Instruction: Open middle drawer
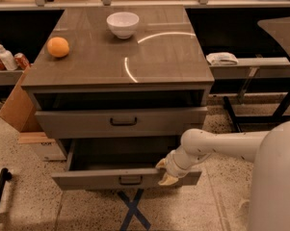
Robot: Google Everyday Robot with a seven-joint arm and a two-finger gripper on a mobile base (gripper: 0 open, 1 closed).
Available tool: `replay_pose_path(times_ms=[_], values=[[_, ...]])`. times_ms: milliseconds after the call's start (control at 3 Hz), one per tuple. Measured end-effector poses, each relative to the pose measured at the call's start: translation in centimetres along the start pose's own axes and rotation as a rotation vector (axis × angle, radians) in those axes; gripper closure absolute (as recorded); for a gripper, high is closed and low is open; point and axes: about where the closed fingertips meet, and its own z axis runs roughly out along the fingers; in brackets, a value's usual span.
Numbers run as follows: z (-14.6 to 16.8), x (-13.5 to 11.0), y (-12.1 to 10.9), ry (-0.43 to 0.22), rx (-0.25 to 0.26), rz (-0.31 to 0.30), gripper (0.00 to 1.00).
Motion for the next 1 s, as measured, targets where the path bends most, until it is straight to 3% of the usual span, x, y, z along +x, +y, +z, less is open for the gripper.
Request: replay_pose_path(times_ms=[333, 667, 1000], values=[[-1.1, -0.4, 0.9, 0.003, 0.017, -0.008, 0.86], [-0.8, -0.6, 3.1, -0.031, 0.008, 0.004, 1.0], [0.1, -0.8, 5.0, -0.074, -0.016, 0.019, 1.0]])
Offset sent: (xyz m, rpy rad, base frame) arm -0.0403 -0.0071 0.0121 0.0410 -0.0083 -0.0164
